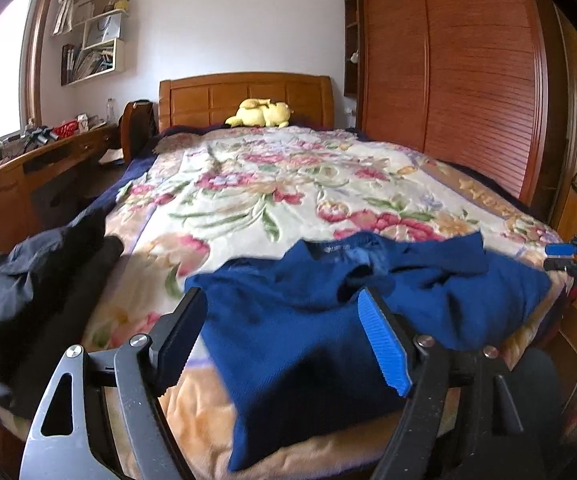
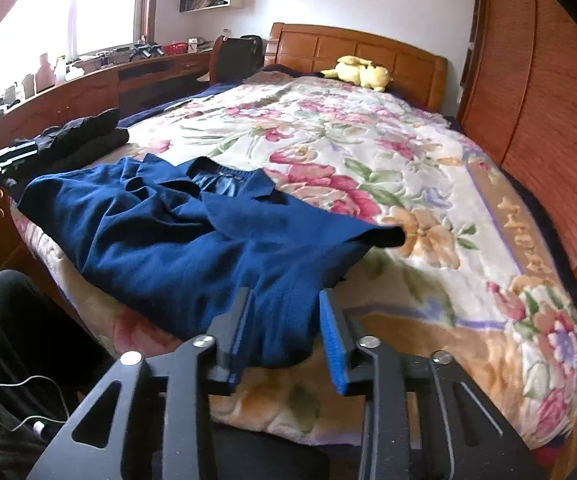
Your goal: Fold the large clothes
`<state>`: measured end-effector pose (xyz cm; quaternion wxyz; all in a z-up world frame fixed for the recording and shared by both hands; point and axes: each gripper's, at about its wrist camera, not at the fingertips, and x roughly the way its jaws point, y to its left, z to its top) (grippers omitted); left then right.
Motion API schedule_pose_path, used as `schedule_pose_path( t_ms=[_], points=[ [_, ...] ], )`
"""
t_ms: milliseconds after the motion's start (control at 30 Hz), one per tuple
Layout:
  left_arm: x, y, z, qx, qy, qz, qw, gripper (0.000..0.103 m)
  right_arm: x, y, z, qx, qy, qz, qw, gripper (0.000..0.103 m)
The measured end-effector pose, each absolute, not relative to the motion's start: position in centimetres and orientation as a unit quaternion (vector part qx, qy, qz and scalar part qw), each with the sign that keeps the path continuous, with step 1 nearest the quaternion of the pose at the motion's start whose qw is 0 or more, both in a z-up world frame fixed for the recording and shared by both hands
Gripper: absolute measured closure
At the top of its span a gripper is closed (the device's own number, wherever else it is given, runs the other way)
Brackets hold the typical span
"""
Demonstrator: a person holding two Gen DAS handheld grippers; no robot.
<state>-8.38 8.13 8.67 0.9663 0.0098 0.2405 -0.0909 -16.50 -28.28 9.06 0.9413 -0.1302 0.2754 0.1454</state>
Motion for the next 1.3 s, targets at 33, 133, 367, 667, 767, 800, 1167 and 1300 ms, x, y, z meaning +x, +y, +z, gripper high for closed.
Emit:
schedule_pose_path(
  t_ms=[33, 133, 367, 667, 767, 800, 1167, 1300],
  points=[
    [-7.9, 7.6, 9.1, 0.009, 0.233, -0.098, 0.967, 0.024, -16.5, -28.3, 9.4, -0.128, 0.275, 0.146, 0.942, 0.058],
    [-6.4, 6.4, 9.9, 0.013, 0.219, -0.106, 0.97, 0.024, -16.1, -28.0, 9.8, -0.131, 0.271, 0.146, 0.942, 0.056],
    [-2.0, 3.2, 10.8, 0.019, 0.215, -0.139, 0.966, 0.024, -11.8, -26.3, 10.1, -0.114, 0.27, 0.184, 0.938, 0.056],
    [1.3, 3.6, 8.0, 0.025, 0.254, -0.13, 0.958, 0.024, -4.0, -21.9, 7.4, -0.143, 0.329, 0.24, 0.902, 0.056],
    [1.2, 4.3, 5.6, 0.015, 0.275, -0.128, 0.953, 0.024, -2.8, -20.7, 6.4, -0.164, 0.351, 0.254, 0.886, 0.056],
    [1.1, 4.4, 4.8, 0.012, 0.28, -0.127, 0.951, 0.024, -2.5, -20.6, 6.1, -0.172, 0.356, 0.26, 0.881, 0.056],
    [0.3, 5.8, 2.3, -0.016, 0.279, -0.131, 0.951, 0.024, 0.3, -18.5, 5.8, -0.24, 0.362, 0.239, 0.868, 0.095],
    [0.1, 6.6, 2.5, -0.022, 0.273, -0.132, 0.952, 0.024, 2.1, -17.8, 8.2, -0.253, 0.337, 0.217, 0.881, 0.098]
  ],
)
